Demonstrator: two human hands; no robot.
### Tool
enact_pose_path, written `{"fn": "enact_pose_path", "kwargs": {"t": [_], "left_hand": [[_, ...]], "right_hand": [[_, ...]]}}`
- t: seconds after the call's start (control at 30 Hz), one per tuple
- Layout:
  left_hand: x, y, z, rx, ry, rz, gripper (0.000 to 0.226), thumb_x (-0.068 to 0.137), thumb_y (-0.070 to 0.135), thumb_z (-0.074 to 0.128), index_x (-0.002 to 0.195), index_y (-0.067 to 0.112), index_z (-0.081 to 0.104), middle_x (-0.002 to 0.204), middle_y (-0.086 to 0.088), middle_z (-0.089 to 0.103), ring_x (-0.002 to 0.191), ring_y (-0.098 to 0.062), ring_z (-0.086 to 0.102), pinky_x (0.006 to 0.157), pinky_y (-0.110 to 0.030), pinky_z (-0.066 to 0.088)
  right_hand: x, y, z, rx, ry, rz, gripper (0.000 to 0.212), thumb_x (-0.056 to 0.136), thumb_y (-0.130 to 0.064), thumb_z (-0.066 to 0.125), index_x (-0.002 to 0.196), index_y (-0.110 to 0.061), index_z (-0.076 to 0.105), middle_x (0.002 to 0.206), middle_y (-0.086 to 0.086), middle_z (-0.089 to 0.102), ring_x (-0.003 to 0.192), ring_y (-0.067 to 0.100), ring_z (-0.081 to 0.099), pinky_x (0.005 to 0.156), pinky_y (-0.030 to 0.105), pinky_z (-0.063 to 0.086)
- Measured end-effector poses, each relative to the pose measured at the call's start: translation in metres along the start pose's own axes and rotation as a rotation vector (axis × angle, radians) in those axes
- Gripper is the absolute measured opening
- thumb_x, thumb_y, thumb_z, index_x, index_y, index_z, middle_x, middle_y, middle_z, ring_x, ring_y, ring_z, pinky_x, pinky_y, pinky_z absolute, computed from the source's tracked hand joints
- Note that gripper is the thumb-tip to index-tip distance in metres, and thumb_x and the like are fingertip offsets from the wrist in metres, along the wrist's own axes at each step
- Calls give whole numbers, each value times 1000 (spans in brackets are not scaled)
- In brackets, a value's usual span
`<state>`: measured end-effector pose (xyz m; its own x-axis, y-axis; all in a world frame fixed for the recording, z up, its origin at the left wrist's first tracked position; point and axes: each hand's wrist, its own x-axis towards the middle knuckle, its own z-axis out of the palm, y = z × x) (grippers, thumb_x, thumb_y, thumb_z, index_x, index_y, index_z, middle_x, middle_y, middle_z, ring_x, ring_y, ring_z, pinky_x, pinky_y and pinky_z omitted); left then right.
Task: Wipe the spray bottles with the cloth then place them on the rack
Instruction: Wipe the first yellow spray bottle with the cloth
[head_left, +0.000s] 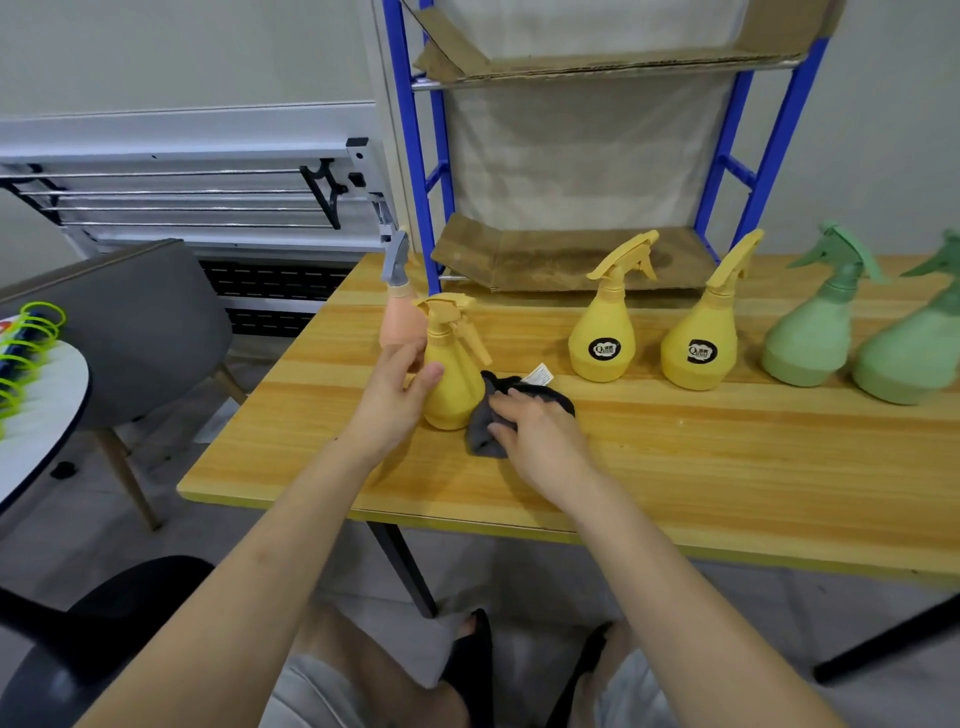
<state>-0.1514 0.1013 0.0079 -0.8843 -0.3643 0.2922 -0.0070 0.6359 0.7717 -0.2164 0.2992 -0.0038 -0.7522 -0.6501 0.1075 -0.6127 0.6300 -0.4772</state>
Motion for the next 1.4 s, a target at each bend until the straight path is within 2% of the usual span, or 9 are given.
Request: {"fn": "enact_pose_path", "kwargs": {"t": [0.13, 0.2, 0.37, 0.57, 0.83, 0.97, 1.13, 1.27, 1.4], "left_hand": [[-3, 5, 5, -175, -49, -58, 56, 91, 63, 58, 134, 27, 61, 125, 10, 66, 118, -7, 59, 102, -33, 48], [-2, 5, 10, -218, -27, -74, 58, 87, 55, 72, 137, 30, 56, 126, 13, 67, 119, -5, 60, 100, -32, 49], [1, 2, 11, -244, 46, -93, 54, 87, 32, 81, 133, 24, 53, 123, 8, 67, 114, -8, 62, 100, -38, 53], [-9, 9, -1, -366, -151, -66, 42, 95, 23, 70, 135, 15, 61, 126, 4, 70, 119, -11, 64, 98, -27, 53], [-8, 3, -6, -137, -108, -100, 30, 87, 65, 61, 114, 52, 60, 134, -3, 50, 126, -16, 50, 114, -43, 41], [-7, 6, -8, -177, -153, -55, 36, 106, 29, 52, 136, 45, 42, 132, 20, 52, 113, 23, 50, 96, -4, 40], [-13, -1, -1, -199, -137, 0, 49, 106, 35, 51, 151, 21, 39, 145, 14, 51, 136, -10, 48, 114, -40, 42], [-10, -1, 2, -224, -93, 7, 67, 90, 56, 64, 144, 22, 46, 134, 25, 53, 131, -11, 52, 111, -46, 46], [-11, -7, -1, -267, -145, -14, 56, 95, 49, 64, 144, 27, 47, 143, 9, 55, 133, -11, 52, 113, -45, 44]], "right_hand": [[-23, -8, 3, 22, 25, -13, 40, 105, -24, 52, 145, -21, 54, 154, 1, 49, 146, 19, 36, 116, 27, 24], [-24, -9, 4, 38, 35, -10, 42, 105, -24, 53, 147, -23, 53, 156, 0, 47, 148, 17, 34, 118, 26, 21], [-14, -7, 4, 26, 24, 25, 38, 103, -26, 56, 141, -23, 58, 154, 5, 48, 143, 21, 42, 115, 29, 29], [22, 7, 1, 50, -2, 47, 46, 101, -17, 51, 145, -32, 55, 157, 1, 46, 141, 27, 44, 108, 35, 40], [21, 7, -3, 53, -24, 38, 45, 100, -20, 55, 144, -30, 56, 155, 4, 48, 142, 29, 44, 109, 39, 43], [-4, 0, 0, 20, -41, 30, 47, 100, -32, 59, 146, -28, 53, 158, 5, 44, 142, 30, 44, 110, 39, 40], [-24, -12, 1, 22, -22, 39, 42, 102, -32, 56, 143, -24, 54, 156, 3, 46, 141, 29, 43, 112, 34, 35], [-18, -10, 0, 16, -7, 42, 38, 101, -33, 58, 138, -24, 58, 152, 2, 51, 136, 28, 49, 106, 34, 40], [0, 0, 3, 14, 4, 30, 38, 99, -26, 59, 138, -27, 60, 150, 1, 54, 134, 29, 51, 102, 39, 46]]}}
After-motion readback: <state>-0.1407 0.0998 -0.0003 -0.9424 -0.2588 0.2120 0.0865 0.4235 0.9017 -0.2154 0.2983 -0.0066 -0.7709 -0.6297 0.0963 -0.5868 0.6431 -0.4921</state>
